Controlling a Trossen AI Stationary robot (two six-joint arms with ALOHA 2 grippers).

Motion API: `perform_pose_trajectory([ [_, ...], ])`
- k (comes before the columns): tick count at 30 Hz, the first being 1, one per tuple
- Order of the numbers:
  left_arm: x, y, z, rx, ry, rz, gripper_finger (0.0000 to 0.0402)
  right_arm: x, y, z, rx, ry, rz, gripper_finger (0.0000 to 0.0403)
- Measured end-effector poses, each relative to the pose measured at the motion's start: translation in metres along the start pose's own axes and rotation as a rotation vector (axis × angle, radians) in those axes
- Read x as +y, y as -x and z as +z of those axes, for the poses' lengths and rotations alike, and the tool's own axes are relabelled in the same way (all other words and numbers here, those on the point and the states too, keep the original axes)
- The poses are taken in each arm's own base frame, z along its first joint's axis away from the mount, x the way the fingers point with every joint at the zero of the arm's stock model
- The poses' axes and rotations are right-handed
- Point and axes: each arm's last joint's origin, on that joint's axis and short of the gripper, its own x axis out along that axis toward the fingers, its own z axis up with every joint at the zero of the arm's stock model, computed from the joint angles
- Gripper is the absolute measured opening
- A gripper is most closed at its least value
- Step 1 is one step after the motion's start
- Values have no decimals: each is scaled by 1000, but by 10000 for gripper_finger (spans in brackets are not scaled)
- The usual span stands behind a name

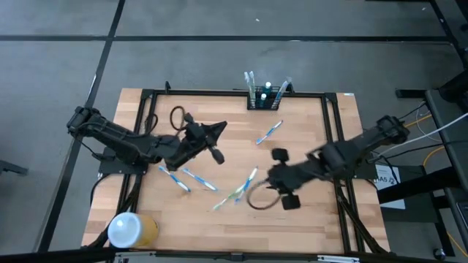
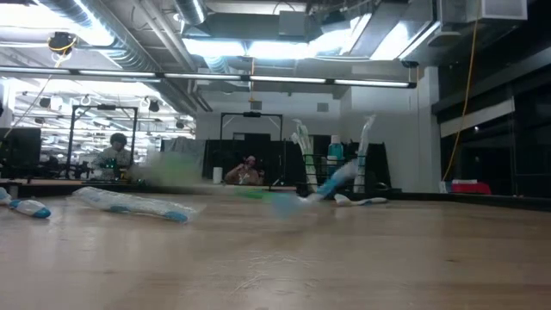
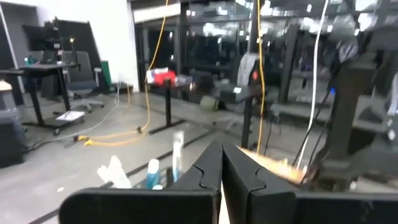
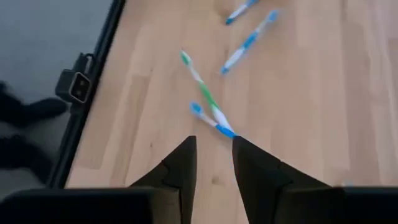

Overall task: Pick & Place toothbrushing station
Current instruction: Put the green toothbrush into the black organizer

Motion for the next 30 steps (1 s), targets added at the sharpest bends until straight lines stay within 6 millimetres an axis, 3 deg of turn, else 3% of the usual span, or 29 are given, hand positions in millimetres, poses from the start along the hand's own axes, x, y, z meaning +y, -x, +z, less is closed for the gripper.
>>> perform_pose_trajectory([
  [3,0,0,-9,59,-35,-4,0,13,9,-16,-81,-36,-51,102],
  [6,2,13,-19,152,-39,-12,7,19,13,-25,-140,-72,-46,101],
  [10,14,48,-25,252,18,15,38,20,5,-32,-159,-92,-32,101],
  [15,21,94,-32,346,116,-47,92,25,-11,-26,-250,-54,69,101],
  [20,14,124,-38,331,175,-87,130,15,-52,-14,-195,-28,231,100],
  [30,4,147,-45,351,119,-182,139,2,-151,-16,-6,67,463,100],
])
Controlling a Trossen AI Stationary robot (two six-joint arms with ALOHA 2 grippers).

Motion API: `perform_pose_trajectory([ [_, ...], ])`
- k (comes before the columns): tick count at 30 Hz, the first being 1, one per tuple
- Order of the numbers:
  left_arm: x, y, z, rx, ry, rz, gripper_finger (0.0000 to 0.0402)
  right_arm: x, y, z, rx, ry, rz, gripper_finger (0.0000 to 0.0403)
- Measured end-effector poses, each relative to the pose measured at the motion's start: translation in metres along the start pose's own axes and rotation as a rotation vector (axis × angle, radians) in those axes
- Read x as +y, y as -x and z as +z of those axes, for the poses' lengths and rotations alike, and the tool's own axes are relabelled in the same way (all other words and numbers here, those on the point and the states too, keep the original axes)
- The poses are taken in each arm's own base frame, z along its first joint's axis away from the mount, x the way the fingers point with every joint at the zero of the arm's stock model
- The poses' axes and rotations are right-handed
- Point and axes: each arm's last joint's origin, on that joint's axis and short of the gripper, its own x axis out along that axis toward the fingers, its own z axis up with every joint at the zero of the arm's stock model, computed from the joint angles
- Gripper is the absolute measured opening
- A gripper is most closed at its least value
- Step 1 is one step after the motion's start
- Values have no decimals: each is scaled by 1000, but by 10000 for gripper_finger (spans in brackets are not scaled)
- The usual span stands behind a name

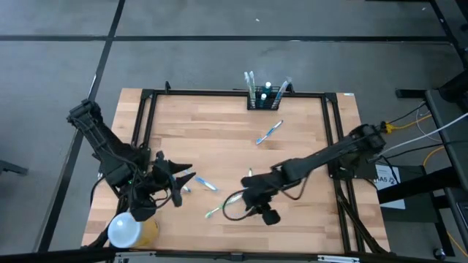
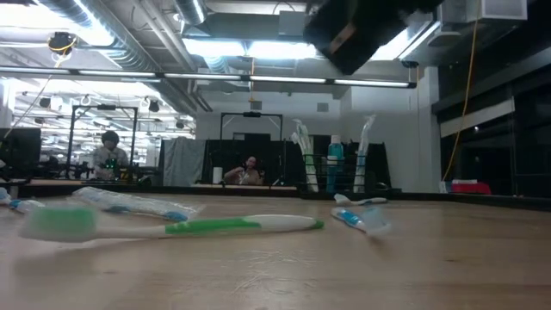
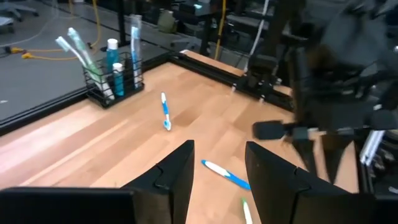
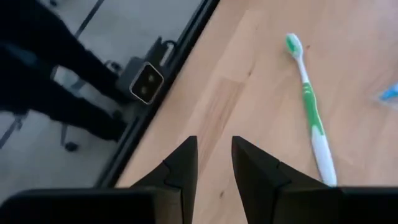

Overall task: Pick & Place toothbrushing station
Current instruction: Put the green toothbrush into the black organizer

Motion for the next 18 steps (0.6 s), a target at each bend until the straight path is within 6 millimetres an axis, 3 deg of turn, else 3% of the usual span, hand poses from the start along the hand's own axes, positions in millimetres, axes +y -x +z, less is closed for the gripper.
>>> perform_pose_trajectory([
  [7,-2,10,-3,7,-20,-43,139,-39,-29,5,43,63,-36,100],
  [13,-3,18,-4,13,-23,-75,139,-74,-46,-7,96,46,-65,102],
  [18,-5,23,-3,20,-27,-97,139,-86,-55,-15,123,46,-62,122],
])
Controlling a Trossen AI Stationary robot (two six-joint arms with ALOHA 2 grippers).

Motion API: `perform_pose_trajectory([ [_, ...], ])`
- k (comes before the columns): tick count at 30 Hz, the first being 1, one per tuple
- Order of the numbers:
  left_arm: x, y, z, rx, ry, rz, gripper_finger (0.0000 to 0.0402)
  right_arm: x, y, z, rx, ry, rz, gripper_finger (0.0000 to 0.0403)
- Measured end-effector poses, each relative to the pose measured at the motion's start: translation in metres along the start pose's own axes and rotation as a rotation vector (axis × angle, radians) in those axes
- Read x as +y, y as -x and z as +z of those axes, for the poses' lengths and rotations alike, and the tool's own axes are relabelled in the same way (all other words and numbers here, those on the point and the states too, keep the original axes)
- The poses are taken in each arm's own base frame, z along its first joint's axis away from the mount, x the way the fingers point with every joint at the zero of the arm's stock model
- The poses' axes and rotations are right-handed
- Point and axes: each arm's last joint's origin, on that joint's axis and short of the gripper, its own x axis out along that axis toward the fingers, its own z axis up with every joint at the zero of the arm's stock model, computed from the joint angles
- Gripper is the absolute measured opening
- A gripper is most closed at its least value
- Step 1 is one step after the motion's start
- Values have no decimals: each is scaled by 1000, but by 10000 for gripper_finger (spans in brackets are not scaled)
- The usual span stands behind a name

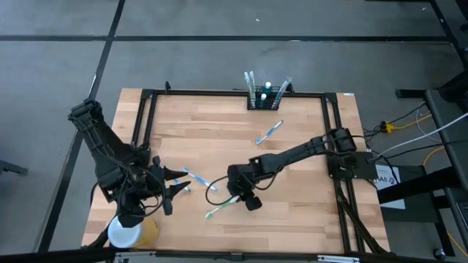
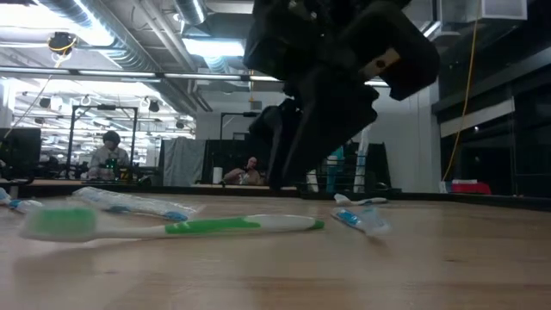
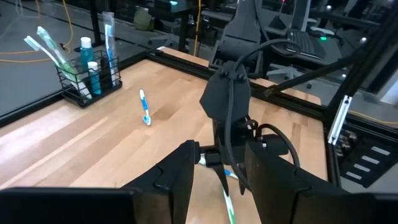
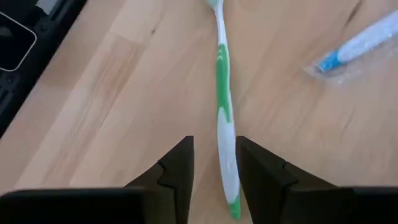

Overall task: Pick & Place toothbrushing station
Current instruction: Put the green toothbrush into the black organizer

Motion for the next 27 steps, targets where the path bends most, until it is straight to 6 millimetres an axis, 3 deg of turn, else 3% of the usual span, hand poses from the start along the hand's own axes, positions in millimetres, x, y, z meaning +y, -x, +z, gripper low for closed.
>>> perform_pose_trajectory([
  [6,0,3,0,8,-5,-12,139,-1,-14,-5,22,7,-8,140],
  [16,5,7,7,5,5,-27,139,-3,-37,-9,17,22,-117,137],
  [19,7,8,9,3,4,-31,139,-1,-39,-10,38,29,-178,109],
  [23,10,13,14,-5,-1,-44,139,3,-40,-11,49,34,-222,28],
  [27,15,16,19,-27,-3,-45,139,2,-40,-11,51,-30,-275,22],
])
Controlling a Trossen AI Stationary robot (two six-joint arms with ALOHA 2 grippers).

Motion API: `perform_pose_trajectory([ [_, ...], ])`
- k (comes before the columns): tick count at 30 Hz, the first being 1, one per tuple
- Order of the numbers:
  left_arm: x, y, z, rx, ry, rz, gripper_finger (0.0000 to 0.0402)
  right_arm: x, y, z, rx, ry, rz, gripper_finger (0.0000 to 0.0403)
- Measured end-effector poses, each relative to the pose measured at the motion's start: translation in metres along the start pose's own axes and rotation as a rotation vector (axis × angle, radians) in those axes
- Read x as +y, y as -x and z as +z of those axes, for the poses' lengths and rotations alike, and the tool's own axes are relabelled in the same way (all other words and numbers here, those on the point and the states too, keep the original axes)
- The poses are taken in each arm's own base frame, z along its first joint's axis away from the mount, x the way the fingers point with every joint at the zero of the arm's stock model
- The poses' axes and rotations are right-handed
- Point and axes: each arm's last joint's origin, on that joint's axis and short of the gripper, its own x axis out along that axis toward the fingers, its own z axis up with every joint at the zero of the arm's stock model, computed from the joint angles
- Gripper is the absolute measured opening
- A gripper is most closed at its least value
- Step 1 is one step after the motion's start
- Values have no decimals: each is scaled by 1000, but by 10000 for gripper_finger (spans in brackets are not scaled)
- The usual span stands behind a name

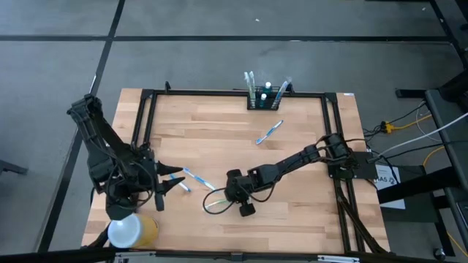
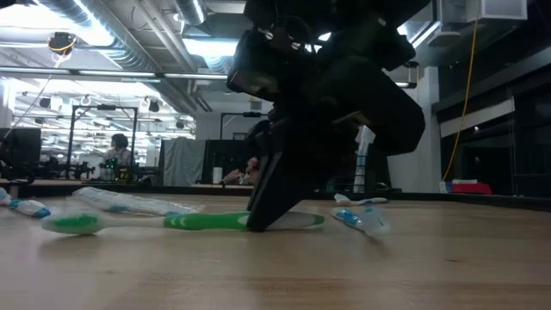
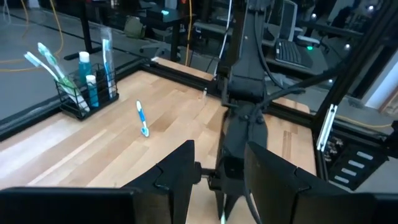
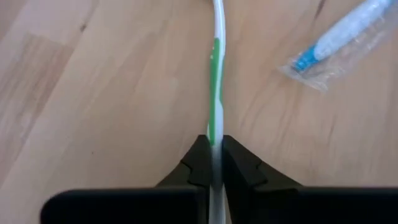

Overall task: Pick & Place toothbrushing station
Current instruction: Put the green toothbrush into the black organizer

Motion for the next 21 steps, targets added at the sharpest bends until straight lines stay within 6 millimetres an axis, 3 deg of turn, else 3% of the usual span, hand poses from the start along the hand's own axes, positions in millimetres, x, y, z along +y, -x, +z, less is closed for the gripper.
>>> perform_pose_trajectory([
  [4,3,1,1,0,-24,2,139,-3,11,3,-16,-21,-69,22],
  [7,7,1,-1,23,-40,13,139,-10,32,10,-47,-54,-171,21],
  [11,12,-3,-3,57,-32,35,139,-14,82,31,-193,-96,-244,21],
  [15,13,-7,-2,63,-41,53,140,-15,139,39,-358,-123,-320,21],
  [18,15,-10,0,32,-62,84,148,-15,184,40,-498,-146,-344,21],
  [21,16,-13,3,-41,-65,131,168,-13,216,36,-632,-164,-352,21],
])
